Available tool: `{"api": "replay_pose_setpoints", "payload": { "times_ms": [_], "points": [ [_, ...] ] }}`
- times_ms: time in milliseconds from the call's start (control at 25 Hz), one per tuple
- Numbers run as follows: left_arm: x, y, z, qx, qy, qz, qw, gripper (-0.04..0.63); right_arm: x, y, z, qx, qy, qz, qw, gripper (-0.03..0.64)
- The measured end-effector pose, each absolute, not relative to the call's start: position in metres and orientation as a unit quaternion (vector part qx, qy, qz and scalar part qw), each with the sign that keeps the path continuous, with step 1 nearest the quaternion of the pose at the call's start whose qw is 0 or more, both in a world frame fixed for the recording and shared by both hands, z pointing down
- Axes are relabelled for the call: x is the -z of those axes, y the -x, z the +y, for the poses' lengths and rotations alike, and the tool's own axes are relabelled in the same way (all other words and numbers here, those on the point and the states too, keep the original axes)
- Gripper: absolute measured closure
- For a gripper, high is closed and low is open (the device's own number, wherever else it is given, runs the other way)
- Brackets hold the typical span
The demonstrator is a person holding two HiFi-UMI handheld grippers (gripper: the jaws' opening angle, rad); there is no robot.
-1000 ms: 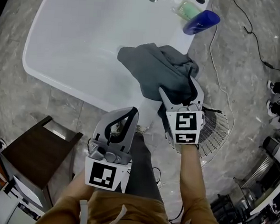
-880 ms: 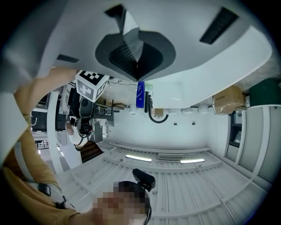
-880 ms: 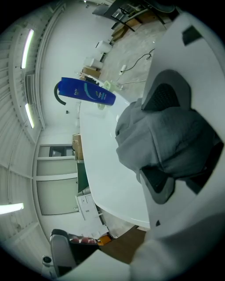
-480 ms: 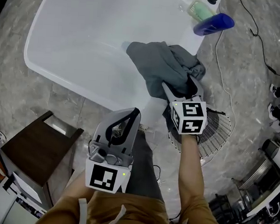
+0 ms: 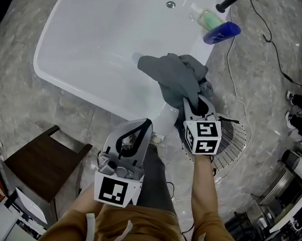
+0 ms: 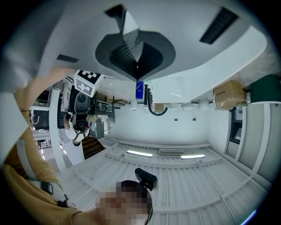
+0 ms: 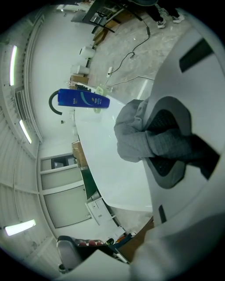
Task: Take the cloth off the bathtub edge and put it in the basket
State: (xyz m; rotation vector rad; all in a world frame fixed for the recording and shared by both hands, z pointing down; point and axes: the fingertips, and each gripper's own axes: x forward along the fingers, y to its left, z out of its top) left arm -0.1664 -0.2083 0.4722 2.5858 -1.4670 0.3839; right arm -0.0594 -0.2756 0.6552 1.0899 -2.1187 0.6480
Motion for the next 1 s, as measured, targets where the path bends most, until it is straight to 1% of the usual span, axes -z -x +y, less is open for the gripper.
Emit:
{"api": "replay_pose_setpoints", "payload": {
  "times_ms": [200,480,680,760,1000],
  "points": [
    [-0.422,0.176,-0.2,-0.126,-0.868,-0.478,0.049,0.588,-0.578,0.06,-0.261,-0.242,-0.443,-0.817,0.28,0.52],
    [-0.325,0.183,-0.2,-0.101,-0.887,-0.45,-0.008,0.588,-0.423,0.058,-0.245,-0.207,-0.5,-0.818,0.195,0.52],
    [-0.256,0.185,-0.179,-0.078,-0.89,-0.45,-0.012,0.588,-0.306,0.048,-0.206,-0.172,-0.518,-0.824,0.149,0.521],
    [-0.235,0.187,-0.177,-0.059,-0.887,-0.458,0.001,0.588,-0.266,0.046,-0.198,-0.147,-0.524,-0.828,0.133,0.521],
    [-0.18,0.197,-0.157,-0.025,-0.89,-0.455,-0.032,0.588,-0.189,0.053,-0.17,-0.086,-0.533,-0.835,0.108,0.52]
  ]
}}
